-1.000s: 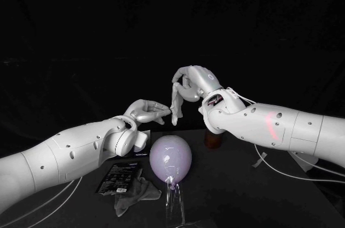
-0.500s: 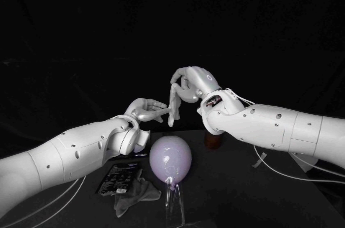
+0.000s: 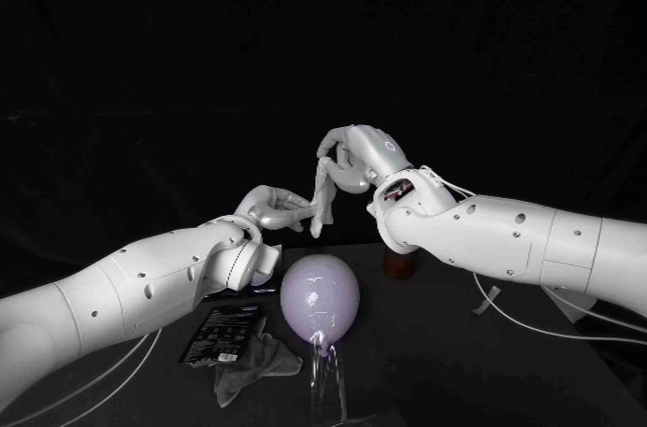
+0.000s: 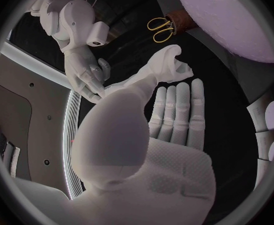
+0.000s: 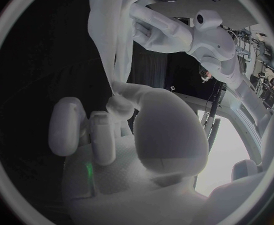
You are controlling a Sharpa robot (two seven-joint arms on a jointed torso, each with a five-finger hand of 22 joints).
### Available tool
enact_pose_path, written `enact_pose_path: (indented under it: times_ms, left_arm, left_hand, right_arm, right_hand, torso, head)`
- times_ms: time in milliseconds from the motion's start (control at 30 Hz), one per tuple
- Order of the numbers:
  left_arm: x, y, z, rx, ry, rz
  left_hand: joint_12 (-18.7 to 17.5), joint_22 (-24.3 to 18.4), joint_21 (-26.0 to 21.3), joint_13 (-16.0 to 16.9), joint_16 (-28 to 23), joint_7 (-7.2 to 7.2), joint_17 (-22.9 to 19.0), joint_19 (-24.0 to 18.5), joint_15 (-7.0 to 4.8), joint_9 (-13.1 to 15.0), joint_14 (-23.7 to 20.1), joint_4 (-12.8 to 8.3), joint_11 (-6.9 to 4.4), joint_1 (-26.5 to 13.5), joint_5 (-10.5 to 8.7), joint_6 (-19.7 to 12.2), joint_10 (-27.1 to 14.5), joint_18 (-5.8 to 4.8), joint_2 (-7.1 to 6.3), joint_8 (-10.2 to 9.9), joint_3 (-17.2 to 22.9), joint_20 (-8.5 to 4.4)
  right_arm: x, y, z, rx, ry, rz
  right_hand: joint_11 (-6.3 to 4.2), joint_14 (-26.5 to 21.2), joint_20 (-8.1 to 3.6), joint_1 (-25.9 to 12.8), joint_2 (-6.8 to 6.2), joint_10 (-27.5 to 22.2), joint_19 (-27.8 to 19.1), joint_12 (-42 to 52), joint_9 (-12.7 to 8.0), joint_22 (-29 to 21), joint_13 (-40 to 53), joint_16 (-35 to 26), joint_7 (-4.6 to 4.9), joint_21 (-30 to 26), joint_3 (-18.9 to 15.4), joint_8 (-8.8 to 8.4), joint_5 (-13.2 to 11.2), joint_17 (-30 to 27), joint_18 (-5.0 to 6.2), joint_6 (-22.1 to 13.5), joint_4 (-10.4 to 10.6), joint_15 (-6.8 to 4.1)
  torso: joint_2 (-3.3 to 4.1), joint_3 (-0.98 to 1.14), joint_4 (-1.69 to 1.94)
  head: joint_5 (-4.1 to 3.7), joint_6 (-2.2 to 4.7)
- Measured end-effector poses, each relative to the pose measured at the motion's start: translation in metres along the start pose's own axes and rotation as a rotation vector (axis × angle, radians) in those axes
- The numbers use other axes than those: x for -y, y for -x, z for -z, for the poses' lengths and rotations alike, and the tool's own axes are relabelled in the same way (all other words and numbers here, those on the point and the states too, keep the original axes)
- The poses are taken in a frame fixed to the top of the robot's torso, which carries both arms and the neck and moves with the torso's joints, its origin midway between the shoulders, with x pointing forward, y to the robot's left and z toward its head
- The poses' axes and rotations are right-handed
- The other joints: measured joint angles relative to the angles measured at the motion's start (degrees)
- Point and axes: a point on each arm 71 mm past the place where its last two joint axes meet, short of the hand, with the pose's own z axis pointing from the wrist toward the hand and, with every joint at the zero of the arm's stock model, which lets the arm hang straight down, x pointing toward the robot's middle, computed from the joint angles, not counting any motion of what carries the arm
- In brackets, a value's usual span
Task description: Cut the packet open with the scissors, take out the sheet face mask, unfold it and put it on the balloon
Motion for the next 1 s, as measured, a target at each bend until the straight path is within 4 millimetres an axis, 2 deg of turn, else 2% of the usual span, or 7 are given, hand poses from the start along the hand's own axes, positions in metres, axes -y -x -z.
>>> enact_pose_path:
  times_ms: [367, 467, 500, 1000]
  left_arm:
    - [0.0011, -0.0007, 0.0001, 0.007, -0.005, -0.006]
    - [0.0026, -0.0013, 0.0002, 0.014, -0.017, -0.005]
    - [0.0030, -0.0016, 0.0002, 0.016, -0.021, -0.005]
    - [0.0069, -0.0041, -0.0002, 0.030, -0.052, 0.001]
  left_hand:
    - [0.5, 0.0, 0.0, 0.1, 0.7, -0.61, 0.0, 0.0, 0.00, 0.4, 0.0, 0.0, -0.11, 0.0, 0.00, 1.0, -0.1, -0.03, 0.00, 0.6, 0.0, 0.00]
    - [0.7, 0.0, 0.0, 0.1, 0.8, -0.61, 0.1, 0.0, 0.00, 0.4, 0.0, 0.2, -0.51, 0.3, 0.00, 1.0, 0.3, -0.06, 0.26, 0.6, 0.2, 0.00]
    - [0.7, 0.0, 0.0, 0.1, 0.8, -0.61, 0.1, 0.0, 0.00, 0.4, 0.0, 0.2, -0.51, 0.3, 0.00, 1.0, 0.3, -0.36, 0.26, 0.6, 0.2, 0.00]
    - [0.7, 0.0, 0.0, 0.1, 1.1, -0.61, 0.1, 0.0, 0.00, 0.4, 0.0, 0.4, -0.50, 0.2, 0.00, 1.0, 0.3, -0.39, 0.29, 0.6, -0.1, 0.00]
  right_arm:
    - [-0.0009, -0.0008, -0.0005, -0.002, 0.001, -0.001]
    - [-0.0007, -0.0008, -0.0006, -0.003, 0.001, 0.000]
    - [-0.0006, -0.0009, -0.0006, -0.003, 0.000, 0.000]
    - [-0.0015, -0.0016, -0.0006, -0.008, 0.002, -0.001]
  right_hand:
    - [0.00, 0.0, 0.00, 0.0, -0.01, 0.0, 0.0, 0.0, 0.0, 0.0, 0.0, -0.1, 0.00, 0.0, 0.0, -0.20, -0.1, 0.0, 0.00, 0.0, 0.0, 0.00]
    - [0.01, 0.0, 0.00, 0.0, -0.02, 0.0, 0.0, 0.0, 0.0, 0.0, 0.0, -0.1, -0.01, 0.0, 0.0, -0.05, -0.1, 0.0, 0.00, 0.0, 0.0, 0.00]
    - [0.01, 0.0, 0.00, 0.0, -0.02, 0.0, 0.0, 0.0, 0.0, 0.0, 0.0, -0.1, 0.00, 0.0, 0.0, -0.05, -0.1, 0.0, 0.00, -0.1, 0.0, 0.00]
    - [-0.16, 0.0, 0.00, 0.0, -0.03, 0.2, 0.0, -0.1, 0.0, 0.0, 0.0, 0.1, 0.23, 0.0, 0.0, -0.04, 0.1, 0.0, 0.00, 0.0, 0.0, 0.00]
  torso:
    - [-0.01, 0.00, 0.00]
    - [-0.01, 0.00, 0.00]
    - [-0.01, 0.00, 0.00]
    - [0.00, 0.02, -0.03]
  head:
    - [0.08, 0.10]
    - [0.05, 0.12]
    - [0.05, 0.12]
    - [-0.08, 0.17]
